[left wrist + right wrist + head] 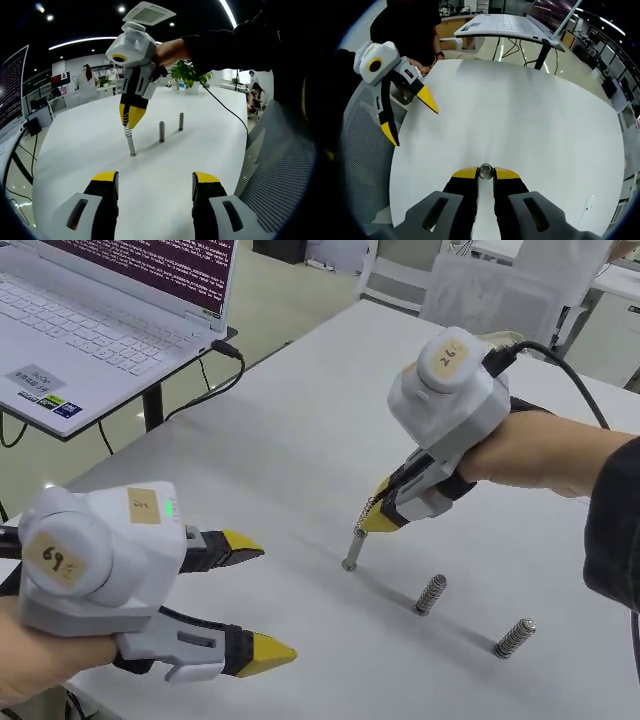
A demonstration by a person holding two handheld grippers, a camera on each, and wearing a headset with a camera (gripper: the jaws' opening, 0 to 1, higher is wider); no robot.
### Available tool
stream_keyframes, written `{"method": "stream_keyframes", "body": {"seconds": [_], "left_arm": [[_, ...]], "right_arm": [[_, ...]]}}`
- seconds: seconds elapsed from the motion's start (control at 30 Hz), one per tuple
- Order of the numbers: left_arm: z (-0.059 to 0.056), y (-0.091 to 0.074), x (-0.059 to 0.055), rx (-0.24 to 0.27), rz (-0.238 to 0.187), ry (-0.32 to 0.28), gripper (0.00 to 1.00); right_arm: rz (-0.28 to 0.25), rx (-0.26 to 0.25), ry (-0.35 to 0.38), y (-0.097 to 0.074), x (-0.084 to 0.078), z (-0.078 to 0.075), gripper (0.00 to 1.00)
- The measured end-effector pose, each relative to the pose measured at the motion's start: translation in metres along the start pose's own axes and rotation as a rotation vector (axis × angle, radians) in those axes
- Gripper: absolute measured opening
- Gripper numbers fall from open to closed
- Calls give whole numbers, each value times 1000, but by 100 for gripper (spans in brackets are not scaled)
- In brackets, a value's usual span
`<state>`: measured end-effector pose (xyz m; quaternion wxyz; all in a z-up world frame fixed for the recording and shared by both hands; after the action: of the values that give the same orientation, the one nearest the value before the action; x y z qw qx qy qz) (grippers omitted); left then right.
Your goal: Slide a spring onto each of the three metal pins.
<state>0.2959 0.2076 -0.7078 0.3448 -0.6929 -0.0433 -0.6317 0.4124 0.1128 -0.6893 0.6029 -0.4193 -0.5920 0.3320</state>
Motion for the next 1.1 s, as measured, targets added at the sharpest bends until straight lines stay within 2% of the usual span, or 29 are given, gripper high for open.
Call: {"method": "stream_keyframes", "body": {"seconds": [0.27, 0.73, 1.1], "left_arm": [[2, 0, -1, -3, 1, -3, 54], [2, 1, 0, -7, 2, -4, 54], [2, 1, 0, -5, 5, -3, 53]], "right_arm": [[20, 7, -1, 12, -4, 3, 8], [50, 14, -28, 43, -15, 9, 8], [54, 9, -41, 48, -17, 6, 8]]}}
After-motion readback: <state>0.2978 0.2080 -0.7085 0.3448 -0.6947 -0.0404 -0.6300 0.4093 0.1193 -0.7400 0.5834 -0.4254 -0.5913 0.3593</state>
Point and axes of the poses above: the centre of the closed fingertips' face, and the gripper's own axes: y roughly forward along the fingers, z roughly to its left, x roughly out of its top, the point moved 4 cm from there along -y, roughly backward along the fingers, and after that the axes turned 2 degrees about -x, right-handed, at the moved point
